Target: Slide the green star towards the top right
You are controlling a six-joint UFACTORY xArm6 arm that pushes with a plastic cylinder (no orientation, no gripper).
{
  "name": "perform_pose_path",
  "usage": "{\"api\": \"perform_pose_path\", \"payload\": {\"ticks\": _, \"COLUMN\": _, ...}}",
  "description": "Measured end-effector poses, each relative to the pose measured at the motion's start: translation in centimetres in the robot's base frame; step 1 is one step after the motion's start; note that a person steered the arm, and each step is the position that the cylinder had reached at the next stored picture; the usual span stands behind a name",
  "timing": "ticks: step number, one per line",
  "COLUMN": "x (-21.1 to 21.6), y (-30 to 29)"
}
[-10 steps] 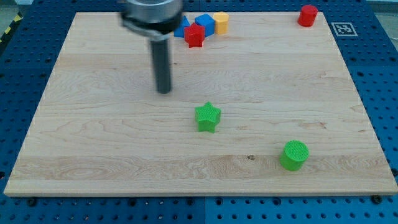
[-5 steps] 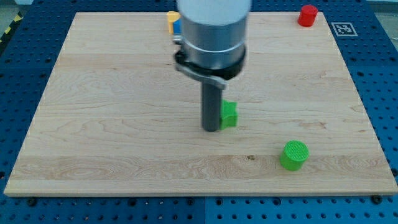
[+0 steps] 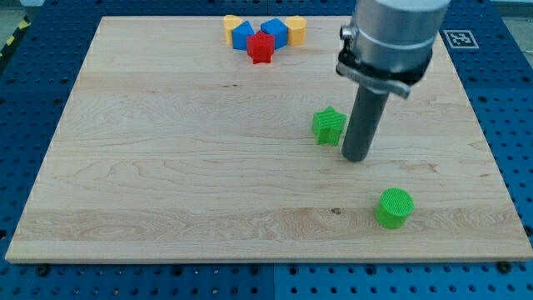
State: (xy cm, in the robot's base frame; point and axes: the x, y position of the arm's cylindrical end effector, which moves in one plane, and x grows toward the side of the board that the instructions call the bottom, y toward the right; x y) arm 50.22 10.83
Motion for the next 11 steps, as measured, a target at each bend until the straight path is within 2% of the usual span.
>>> {"api": "perform_pose_path", "payload": {"ticks": 1, "x": -2.1, "y": -3.1}}
{"api": "perform_pose_path", "payload": {"ticks": 6, "x": -11.7, "y": -3.2}}
{"api": "perform_pose_path", "payload": {"ticks": 9, "x": -15.2, "y": -3.1}}
{"api": "perform_pose_path", "payload": {"ticks": 11, "x": -16.3, "y": -0.7}}
